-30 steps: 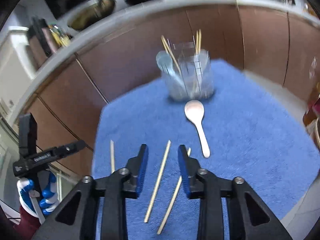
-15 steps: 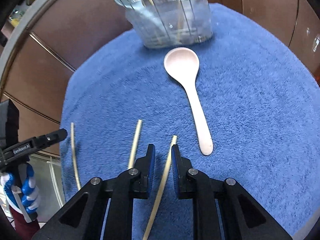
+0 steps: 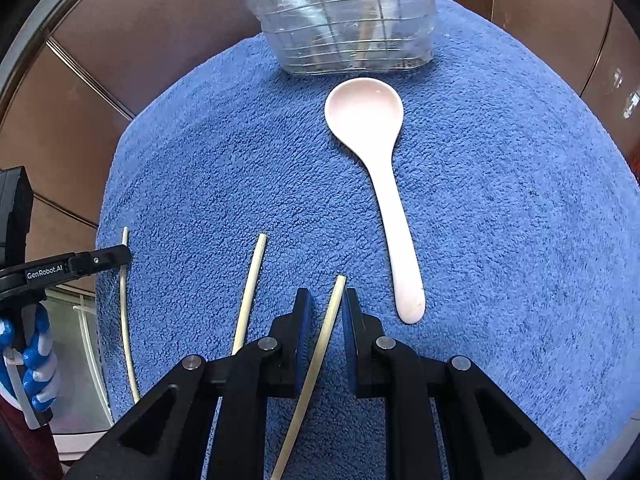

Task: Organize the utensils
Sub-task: 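Lower both tools and grasp a wooden chopstick with each, then lift both held chopsticks and carry them over the holder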

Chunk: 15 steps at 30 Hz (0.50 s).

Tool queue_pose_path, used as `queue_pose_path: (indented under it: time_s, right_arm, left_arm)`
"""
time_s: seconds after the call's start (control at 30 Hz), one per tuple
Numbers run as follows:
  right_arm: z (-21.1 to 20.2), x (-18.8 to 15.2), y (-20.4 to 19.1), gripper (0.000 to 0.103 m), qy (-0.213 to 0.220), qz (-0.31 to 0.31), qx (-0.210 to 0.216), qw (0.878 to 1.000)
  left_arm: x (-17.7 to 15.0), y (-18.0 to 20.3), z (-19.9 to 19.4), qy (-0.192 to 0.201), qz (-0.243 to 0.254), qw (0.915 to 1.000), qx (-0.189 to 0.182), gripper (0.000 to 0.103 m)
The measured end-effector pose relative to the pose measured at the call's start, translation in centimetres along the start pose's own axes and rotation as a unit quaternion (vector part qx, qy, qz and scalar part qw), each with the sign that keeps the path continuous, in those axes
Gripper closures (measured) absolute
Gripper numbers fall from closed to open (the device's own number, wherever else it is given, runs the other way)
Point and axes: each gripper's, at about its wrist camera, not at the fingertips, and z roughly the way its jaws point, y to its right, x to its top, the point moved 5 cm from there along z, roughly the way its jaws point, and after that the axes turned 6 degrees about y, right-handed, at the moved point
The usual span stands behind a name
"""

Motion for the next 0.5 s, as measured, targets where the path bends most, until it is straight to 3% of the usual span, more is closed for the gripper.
queue_pose_path:
  time_s: [0.33,0.5]
  right_arm:
    - [0.6,0.38,-0.06,0.095,-0.011,0.007,-0.006,1.0]
    - [0.53,0.68,0.13,0.096,-0.007,0.021,0.003,1.0]
  left_arm:
    - [-0.25,0.58,0.08,0.014,0.017,0.9995,0.02,0.095]
    - [-0.29,0.3,-0.09,0.016,0.008,0.9998,0.013,0.098]
